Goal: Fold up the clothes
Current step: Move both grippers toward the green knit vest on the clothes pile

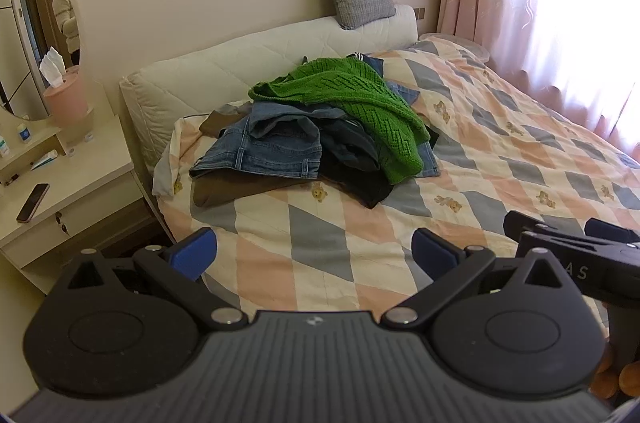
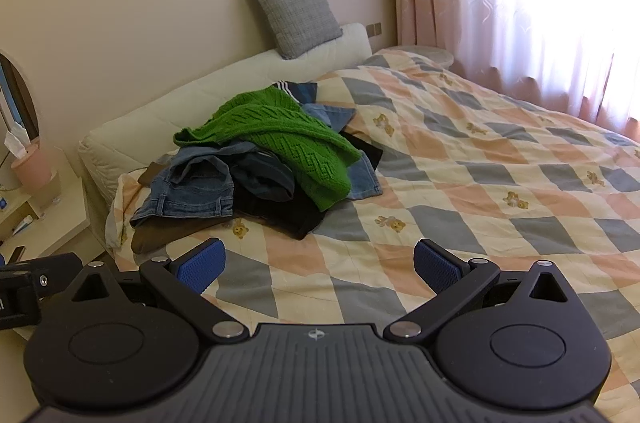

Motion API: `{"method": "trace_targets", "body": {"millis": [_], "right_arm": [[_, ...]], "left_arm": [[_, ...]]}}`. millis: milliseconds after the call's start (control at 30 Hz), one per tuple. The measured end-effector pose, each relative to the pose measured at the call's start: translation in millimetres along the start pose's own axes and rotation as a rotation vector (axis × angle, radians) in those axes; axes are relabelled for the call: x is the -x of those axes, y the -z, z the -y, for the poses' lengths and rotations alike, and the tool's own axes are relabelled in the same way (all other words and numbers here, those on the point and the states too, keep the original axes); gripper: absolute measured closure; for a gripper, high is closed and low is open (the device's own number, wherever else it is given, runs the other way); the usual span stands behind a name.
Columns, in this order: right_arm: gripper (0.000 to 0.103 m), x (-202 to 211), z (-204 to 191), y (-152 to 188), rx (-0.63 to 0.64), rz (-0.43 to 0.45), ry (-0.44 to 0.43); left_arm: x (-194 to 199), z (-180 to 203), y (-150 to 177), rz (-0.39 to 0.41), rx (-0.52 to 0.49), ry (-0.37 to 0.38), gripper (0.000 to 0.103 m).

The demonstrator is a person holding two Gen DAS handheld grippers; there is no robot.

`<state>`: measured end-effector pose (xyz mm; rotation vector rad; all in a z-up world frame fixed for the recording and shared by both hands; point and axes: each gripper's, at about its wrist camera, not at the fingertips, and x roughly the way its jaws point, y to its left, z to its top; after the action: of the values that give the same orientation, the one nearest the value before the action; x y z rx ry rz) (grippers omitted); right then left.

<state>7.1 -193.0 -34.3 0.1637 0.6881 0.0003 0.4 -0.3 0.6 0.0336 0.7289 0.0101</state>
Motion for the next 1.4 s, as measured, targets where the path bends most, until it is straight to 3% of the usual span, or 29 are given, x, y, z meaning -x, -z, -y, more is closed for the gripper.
{"method": "trace_targets", "body": {"millis": [167, 333, 533, 633, 867, 1167, 1400], "right_arm": [[0.0, -4, -3, 0, 0.017, -0.016, 0.003], [0.0, -10, 5, 4, 0.05, -0.025, 0.0], [0.0, -10, 15, 0, 0.094, -0.01, -0.004], [0.0, -11, 27, -7, 0.107, 0.002, -0.022], [0.0, -7, 57, -13, 0.126, 0.034, -0.076], [0.0, -15, 53, -29, 0.181, 0.048, -0.134], [0.0, -48, 41, -42, 0.177, 0.021, -0.137]], "left_arm": [[-5, 7, -1, -0.027, 0.006, -0.006, 0.0], [-25, 4, 5, -0.067, 0.066, 0.042, 0.0], [-30, 22, 3, -0.083, 0.114, 0.003, 0.0], [-29, 34, 4, -0.079, 0.108, -0.039, 0.001], [-21, 50, 10, -0.061, 0.159, -0.038, 0.001], [-24, 46, -1, -0.023, 0.19, -0.082, 0.001], [-59, 37, -22, -0.028, 0.126, -0.103, 0.001]]}}
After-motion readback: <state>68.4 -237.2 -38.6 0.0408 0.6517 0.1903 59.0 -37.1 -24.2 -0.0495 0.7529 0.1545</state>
